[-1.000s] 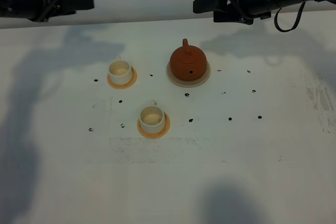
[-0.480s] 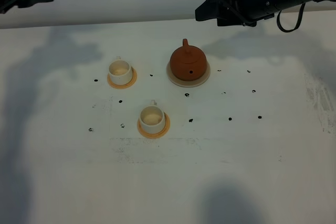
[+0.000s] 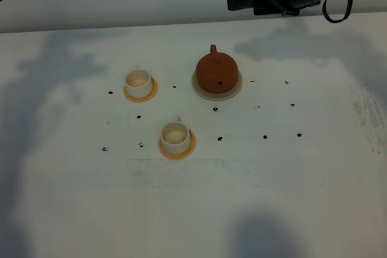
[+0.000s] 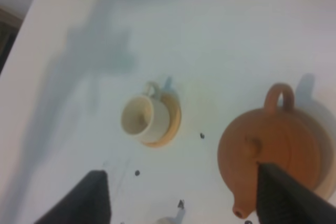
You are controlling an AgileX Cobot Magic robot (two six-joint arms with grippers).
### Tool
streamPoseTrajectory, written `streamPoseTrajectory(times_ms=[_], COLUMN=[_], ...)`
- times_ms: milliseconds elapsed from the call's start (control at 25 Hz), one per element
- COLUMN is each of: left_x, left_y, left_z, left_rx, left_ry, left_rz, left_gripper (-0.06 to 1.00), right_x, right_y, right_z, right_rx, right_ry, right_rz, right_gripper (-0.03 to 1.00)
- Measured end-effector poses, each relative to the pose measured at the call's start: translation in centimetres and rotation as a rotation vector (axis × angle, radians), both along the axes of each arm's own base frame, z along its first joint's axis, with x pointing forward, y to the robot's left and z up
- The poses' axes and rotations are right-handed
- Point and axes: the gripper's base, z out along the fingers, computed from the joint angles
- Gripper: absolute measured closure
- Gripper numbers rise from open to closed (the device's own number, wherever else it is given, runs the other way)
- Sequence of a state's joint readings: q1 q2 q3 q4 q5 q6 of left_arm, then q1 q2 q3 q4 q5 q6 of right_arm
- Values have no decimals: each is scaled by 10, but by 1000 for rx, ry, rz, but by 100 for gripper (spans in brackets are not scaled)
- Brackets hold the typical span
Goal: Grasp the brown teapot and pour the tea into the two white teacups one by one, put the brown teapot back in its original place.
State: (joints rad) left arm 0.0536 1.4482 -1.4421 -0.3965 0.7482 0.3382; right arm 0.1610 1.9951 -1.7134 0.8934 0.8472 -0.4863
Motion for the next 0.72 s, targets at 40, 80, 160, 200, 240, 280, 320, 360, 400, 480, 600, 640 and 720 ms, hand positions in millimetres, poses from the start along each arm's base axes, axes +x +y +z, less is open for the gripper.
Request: streamPoseTrajectory(times_ms=[40,80,160,200,240,280,320,360,400,480,600,640,720], left_x=[-4,-8,-18,-23,-29,-35,-40,-46,-53,-64,-80,-86,-99], left_y=[0,1,2,2,3,4,5,5,6,7,8,8,9], left_z=[4,8,17,21,25,29,31,33,34,29,18,14,9], left_rx=[3,12,27,33,44,57,64,73,80,90,102,105,105], left_ry=[-8,-19,-36,-40,-44,-50,-55,-63,-70,-62,-54,-54,-61], left_rz=[4,8,22,28,35,41,49,58,65,80,101,108,118], left_gripper=[39,39,39,39,39,39,39,39,39,39,39,39,39], right_x=[0,0,-1,-1,-1,-2,-2,-2,-2,-2,-2,-2,-2], right_y=[0,0,2,3,4,5,6,6,6,6,7,7,7], right_z=[1,1,1,1,1,1,1,1,1,1,1,1,1], right_rx=[-7,-20,-33,-38,-39,-39,-39,-39,-39,-39,-40,-40,-40], right_ry=[-3,-7,-11,-12,-12,-12,-12,-12,-12,-12,-11,-11,-9], right_rz=[1,6,14,16,19,22,23,23,23,23,27,26,30], right_gripper=[38,38,38,38,38,38,38,38,38,38,38,38,38])
